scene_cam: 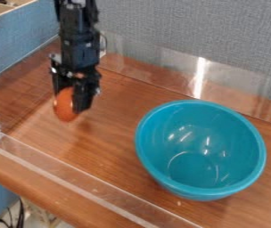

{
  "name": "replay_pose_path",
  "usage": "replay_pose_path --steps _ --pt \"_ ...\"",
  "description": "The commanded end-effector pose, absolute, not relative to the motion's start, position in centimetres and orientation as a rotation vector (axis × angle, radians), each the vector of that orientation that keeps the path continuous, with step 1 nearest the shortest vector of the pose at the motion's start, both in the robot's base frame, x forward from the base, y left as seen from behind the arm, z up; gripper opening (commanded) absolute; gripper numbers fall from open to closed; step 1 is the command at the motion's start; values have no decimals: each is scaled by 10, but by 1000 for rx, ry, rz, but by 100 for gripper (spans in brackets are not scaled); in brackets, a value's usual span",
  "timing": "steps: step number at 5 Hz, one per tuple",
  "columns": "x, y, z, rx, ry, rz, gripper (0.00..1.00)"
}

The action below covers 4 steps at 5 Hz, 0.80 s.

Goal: Put the mushroom in the blue bowl

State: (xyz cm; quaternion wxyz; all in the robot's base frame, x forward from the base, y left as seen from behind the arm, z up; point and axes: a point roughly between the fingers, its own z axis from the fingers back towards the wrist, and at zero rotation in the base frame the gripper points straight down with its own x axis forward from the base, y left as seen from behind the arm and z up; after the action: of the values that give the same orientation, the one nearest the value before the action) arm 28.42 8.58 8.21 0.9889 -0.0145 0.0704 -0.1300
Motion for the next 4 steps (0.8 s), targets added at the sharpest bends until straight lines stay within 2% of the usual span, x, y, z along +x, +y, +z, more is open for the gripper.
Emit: replay_pose_path --steps 1,2,3,4 --pt "298 70 139 33 28 -371 0" --pt "306 46 173 56 -16 -469 0" --pt "306 30 193 62 -45 -542 0" --pt "299 12 192 61 -42 -541 0"
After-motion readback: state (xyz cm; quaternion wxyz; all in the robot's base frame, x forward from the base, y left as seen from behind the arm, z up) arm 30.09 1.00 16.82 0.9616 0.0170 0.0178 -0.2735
